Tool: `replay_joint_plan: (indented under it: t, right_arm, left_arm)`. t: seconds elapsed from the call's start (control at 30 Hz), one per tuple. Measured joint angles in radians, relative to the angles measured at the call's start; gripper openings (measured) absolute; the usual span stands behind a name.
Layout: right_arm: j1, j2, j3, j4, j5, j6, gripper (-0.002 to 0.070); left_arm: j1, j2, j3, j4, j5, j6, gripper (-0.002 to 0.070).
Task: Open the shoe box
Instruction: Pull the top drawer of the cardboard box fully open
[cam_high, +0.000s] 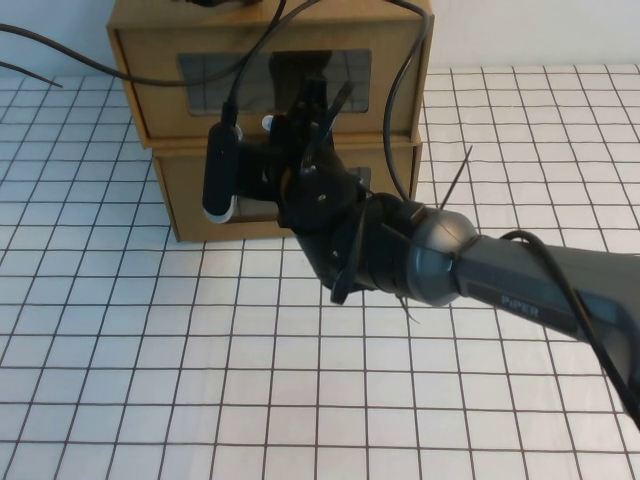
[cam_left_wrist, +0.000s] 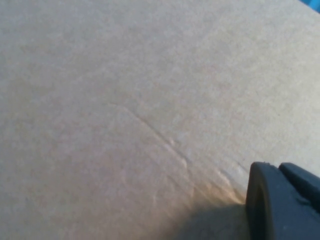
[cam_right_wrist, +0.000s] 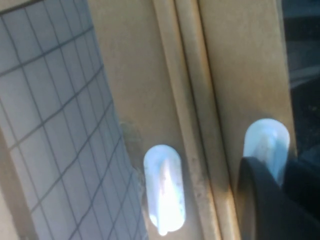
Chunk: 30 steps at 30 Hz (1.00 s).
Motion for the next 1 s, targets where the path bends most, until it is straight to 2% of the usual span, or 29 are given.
replay_joint_plan:
  t: [0.17, 0.53, 1.0]
  right_arm:
    - [0.01, 0.004, -0.002, 0.003, 0.022, -0.034, 0.0015]
    - [0.061, -0.096, 0.129, 0.052, 0.054, -0.081, 0.0013]
    - [0.236, -0.356, 0.423, 0.239, 0.148, -0.078, 0.0011]
  left_arm:
    - [0.0, 0.0, 0.0, 0.0, 0.017, -0.033, -0.0002]
    - [-0.001, -0.004, 0.0, 0.002, 0.056, -0.089, -0.0002]
    - [-0.002, -0.004, 0.0, 0.001, 0.069, -0.103, -0.0002]
